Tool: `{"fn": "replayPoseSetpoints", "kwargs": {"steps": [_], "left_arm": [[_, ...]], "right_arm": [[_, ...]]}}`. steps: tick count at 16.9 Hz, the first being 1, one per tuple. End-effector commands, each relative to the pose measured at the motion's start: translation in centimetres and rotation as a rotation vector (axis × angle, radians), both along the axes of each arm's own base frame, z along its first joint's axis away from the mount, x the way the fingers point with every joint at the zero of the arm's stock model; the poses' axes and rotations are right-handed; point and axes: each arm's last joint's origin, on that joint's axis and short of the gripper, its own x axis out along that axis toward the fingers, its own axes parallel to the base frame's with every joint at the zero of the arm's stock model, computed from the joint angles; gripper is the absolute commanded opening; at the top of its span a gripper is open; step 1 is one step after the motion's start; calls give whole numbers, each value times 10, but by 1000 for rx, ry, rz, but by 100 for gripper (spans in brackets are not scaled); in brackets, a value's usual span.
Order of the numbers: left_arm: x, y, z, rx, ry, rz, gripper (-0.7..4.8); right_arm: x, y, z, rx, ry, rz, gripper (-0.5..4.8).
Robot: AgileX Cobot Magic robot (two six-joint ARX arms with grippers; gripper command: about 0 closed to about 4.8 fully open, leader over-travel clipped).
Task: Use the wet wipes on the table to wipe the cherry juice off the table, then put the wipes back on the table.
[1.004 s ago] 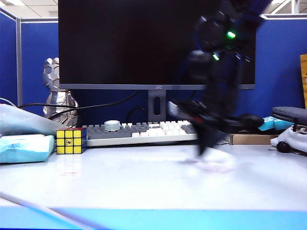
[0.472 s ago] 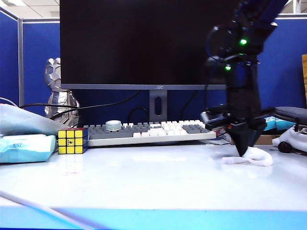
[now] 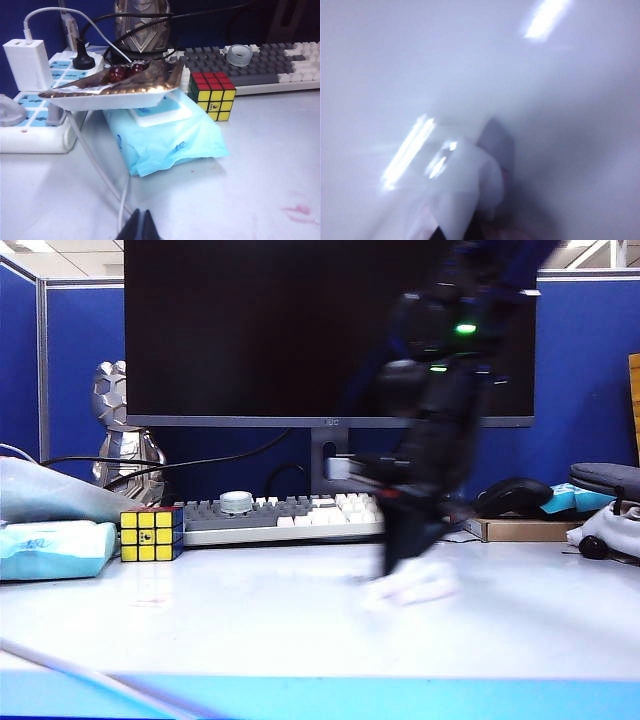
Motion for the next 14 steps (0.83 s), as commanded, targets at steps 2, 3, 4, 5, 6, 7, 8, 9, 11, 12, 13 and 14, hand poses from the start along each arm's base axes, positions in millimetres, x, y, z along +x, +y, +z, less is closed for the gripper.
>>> {"fn": "replayPoseSetpoints", "kwargs": {"steps": [2,3,4,5,6,7,8,9,11,12,13,14], "left_arm": [[0,0,-1,7,7,-9,5],[0,0,-1,7,7,-9,5],[0,0,-1,7,7,-9,5],[0,0,-1,7,7,-9,5],[0,0,-1,6,7,-9,5],[0,0,-1,7,7,-9,5],[0,0,-1,7,7,-9,5],[0,0,-1,7,7,-9,5],[0,0,-1,7,7,-9,5],[0,0,-1,7,7,-9,5],[0,0,-1,7,7,-9,5],[0,0,-1,6,7,-9,5]], "right_arm": [[-32,27,-5,-63,123,152,-1],[-38,29,-5,-136,130,172,-1],[-40,27,-6,-214,114,165,-1],[-38,23,-7,-317,70,144,-1],[-31,14,-7,-434,10,89,-1],[-28,8,-7,-470,-6,65,-1],[-19,-5,-7,-493,-20,11,-1],[-12,-16,-7,-500,-36,-29,-1],[10,-48,-7,-524,-103,-149,-1],[19,-62,-6,-537,-141,-202,-1],[24,-70,-5,-538,-164,-234,-1],[30,-80,-4,-522,-190,-271,-1]]}}
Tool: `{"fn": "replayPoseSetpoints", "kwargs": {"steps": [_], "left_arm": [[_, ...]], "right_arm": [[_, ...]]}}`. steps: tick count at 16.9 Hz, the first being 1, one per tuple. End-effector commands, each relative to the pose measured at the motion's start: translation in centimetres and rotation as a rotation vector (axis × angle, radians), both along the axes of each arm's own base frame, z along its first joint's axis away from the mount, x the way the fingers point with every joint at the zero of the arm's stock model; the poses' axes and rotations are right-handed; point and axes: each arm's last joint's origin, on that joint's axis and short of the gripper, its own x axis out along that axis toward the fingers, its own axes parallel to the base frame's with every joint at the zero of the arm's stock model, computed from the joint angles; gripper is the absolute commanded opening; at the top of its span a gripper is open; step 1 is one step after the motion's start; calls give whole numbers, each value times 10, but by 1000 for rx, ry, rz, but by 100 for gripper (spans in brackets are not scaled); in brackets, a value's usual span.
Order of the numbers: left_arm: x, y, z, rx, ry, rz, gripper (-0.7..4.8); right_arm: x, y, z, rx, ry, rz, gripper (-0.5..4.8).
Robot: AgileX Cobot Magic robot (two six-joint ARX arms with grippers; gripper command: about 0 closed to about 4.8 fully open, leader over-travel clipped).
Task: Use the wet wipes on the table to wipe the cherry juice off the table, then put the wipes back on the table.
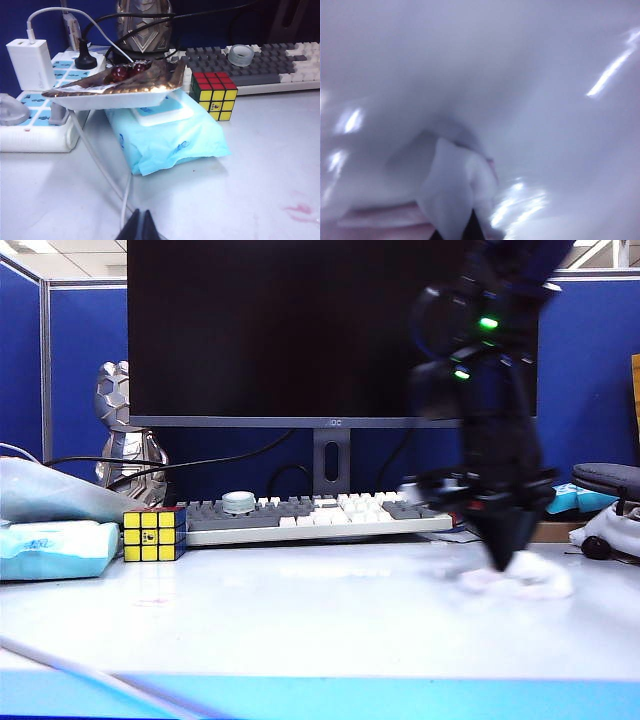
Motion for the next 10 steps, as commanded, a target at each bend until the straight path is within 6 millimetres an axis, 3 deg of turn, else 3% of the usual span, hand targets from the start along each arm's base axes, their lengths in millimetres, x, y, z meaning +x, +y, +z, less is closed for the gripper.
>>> {"fn": "replayPoseSetpoints", "kwargs": {"steps": [1,4,10], "left_arm": [[0,0,-1,7,7,-9,5],[0,0,-1,7,7,-9,5],[0,0,-1,7,7,-9,5]], "right_arm": [[23,-28,-8,17,-131,-90,-1],[32,-20,-5,220,-188,-44,-1],[1,57,-36,372,39,192,-1]]}}
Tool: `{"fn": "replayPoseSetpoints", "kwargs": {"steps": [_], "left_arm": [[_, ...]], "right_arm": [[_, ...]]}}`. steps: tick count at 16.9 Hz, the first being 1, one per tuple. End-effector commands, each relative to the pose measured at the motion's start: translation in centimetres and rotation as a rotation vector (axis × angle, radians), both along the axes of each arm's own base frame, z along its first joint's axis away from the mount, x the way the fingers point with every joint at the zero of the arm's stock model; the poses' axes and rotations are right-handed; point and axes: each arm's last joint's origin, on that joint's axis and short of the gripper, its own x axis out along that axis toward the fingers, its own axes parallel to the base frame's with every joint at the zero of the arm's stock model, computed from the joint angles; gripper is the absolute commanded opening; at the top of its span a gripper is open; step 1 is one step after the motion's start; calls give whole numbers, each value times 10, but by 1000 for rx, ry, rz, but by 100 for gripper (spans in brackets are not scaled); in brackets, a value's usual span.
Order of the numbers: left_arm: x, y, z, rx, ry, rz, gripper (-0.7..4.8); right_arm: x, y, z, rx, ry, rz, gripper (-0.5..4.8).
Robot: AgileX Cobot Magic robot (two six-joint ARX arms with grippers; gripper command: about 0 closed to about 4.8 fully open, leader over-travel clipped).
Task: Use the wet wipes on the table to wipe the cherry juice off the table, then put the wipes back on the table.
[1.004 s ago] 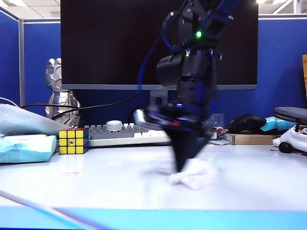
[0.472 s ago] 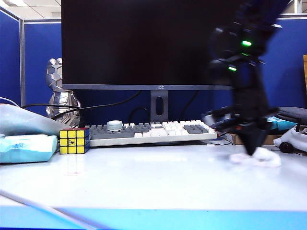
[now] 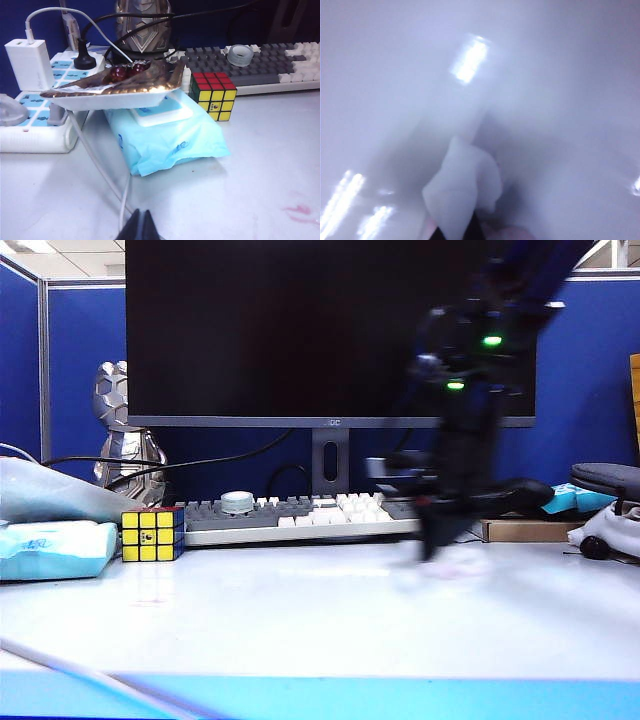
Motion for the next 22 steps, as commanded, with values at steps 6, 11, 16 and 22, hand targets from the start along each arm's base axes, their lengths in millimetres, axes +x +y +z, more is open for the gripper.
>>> {"fn": "replayPoseSetpoints", "kwargs": {"steps": [6,11,16,22], "left_arm": [[0,0,-1,7,7,-9,5],[0,0,-1,7,7,-9,5],[0,0,-1,7,7,-9,5],[0,0,-1,7,7,-9,5]], "right_arm": [[-14,27,-26,-279,-4,-44,-1],[27,-25,6,-76,-25,-242,-1],[44,-4,19,168,4,-118,-1],[42,12,-7,-74,49,-160,-1]]}}
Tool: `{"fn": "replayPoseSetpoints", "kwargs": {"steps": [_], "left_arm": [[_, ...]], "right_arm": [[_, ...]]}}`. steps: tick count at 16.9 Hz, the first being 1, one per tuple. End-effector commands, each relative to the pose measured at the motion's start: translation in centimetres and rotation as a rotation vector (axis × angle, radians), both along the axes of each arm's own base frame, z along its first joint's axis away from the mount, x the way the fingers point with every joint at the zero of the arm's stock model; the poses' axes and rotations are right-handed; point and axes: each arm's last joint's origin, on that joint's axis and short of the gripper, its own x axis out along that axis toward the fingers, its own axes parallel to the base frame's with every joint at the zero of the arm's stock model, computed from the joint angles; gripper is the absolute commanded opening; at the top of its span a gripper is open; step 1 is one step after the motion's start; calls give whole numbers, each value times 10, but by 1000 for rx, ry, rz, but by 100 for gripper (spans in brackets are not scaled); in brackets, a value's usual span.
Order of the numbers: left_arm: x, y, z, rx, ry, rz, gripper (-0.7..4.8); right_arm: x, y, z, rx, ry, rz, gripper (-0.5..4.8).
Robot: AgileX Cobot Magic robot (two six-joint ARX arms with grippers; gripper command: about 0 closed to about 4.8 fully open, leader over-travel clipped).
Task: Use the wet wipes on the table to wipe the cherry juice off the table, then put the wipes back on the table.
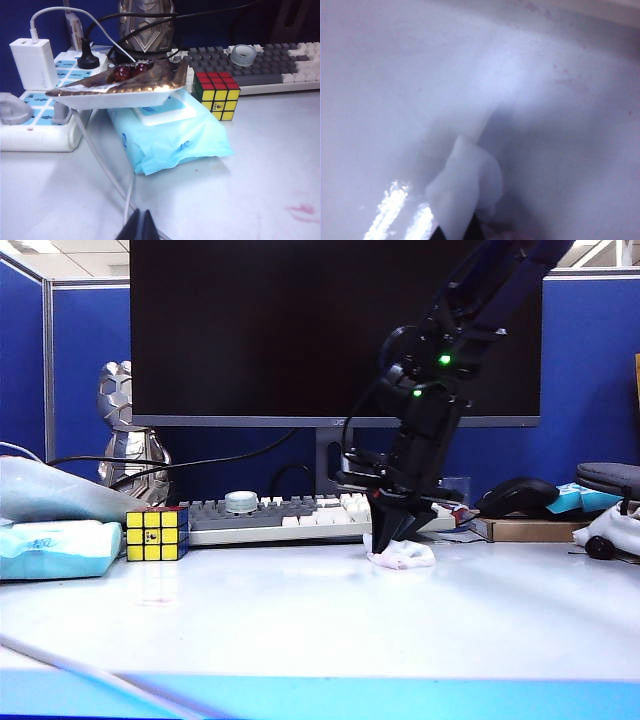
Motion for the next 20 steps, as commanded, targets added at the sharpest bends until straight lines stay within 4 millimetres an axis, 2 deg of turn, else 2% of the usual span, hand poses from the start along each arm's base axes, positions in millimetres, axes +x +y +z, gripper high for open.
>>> {"fn": "replayPoseSetpoints", "kwargs": {"steps": [1,3,5,6,8,10,13,15,18,19,20], "left_arm": [[0,0,-1,7,7,-9,5],[0,0,-1,7,7,-9,5],[0,0,-1,6,7,-9,5],[0,0,-1,7,7,-9,5],[0,0,-1,7,7,-9,5],[0,0,-1,6,7,-9,5],[0,0,-1,7,7,-9,5],[0,0,-1,6,7,-9,5],[0,0,-1,7,7,-9,5],[0,0,-1,6,7,-9,5],[0,0,-1,7,7,-9,5]], "right_arm": [[-4,-15,-11,-307,12,-115,-1],[-3,-34,-12,-465,19,-169,-1],[-3,-58,-13,-485,95,-203,-1],[-5,-60,-14,-465,130,-183,-1],[-9,-54,-15,-355,194,-83,-1],[-19,-28,-15,-282,228,11,-1],[-43,11,-16,-318,284,133,-1],[-57,28,-16,-353,329,185,-1],[-62,21,-15,-494,357,166,-1],[-60,11,-14,-579,348,135,-1],[-55,-7,-11,-618,366,80,-1]]}}
